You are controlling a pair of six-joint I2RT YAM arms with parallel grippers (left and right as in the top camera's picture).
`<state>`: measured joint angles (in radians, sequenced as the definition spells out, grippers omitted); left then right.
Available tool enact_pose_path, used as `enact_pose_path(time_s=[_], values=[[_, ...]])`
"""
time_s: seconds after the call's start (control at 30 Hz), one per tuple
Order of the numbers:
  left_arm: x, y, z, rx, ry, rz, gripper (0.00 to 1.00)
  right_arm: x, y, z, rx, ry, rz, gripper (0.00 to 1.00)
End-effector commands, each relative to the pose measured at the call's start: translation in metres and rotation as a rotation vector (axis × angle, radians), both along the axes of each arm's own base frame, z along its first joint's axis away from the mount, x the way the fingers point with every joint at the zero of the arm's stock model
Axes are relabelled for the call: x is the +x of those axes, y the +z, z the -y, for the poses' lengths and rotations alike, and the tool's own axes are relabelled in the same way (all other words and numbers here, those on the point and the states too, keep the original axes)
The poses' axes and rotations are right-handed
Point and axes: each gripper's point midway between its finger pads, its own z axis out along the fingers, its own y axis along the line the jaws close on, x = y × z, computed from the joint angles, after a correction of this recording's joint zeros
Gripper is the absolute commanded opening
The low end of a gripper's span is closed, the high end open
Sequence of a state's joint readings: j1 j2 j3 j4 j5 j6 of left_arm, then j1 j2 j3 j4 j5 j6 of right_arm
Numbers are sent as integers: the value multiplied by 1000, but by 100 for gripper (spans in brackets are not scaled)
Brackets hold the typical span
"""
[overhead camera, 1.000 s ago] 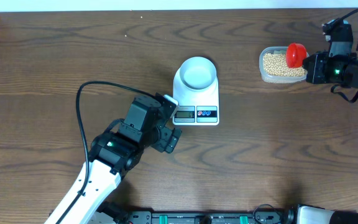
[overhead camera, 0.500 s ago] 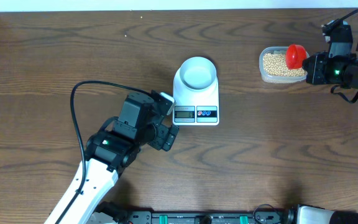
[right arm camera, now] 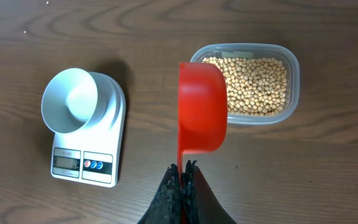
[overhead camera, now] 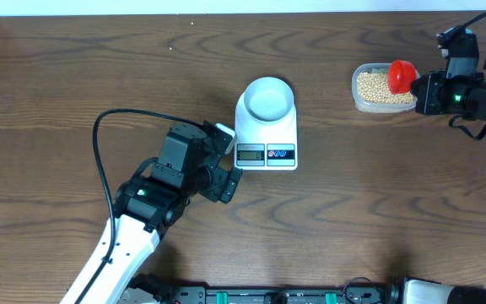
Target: Scoop item into bowl and weigh 50g on scale
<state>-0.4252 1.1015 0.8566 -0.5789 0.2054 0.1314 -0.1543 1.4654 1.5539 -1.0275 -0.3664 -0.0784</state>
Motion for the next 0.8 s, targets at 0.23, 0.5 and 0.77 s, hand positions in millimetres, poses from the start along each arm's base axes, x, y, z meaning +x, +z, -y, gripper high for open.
enact_pose_path(time_s=[0.23,0.5,0.77], values=[[4,8,2,-11,-8,17,89,-1,-2,2,-7,6,-3,1],[4,8,2,-11,-8,16,89,12,10,5,17,-37,51,1],[4,8,1,-11,-8,17,89,48,5,15,-27,-8,-3,1]])
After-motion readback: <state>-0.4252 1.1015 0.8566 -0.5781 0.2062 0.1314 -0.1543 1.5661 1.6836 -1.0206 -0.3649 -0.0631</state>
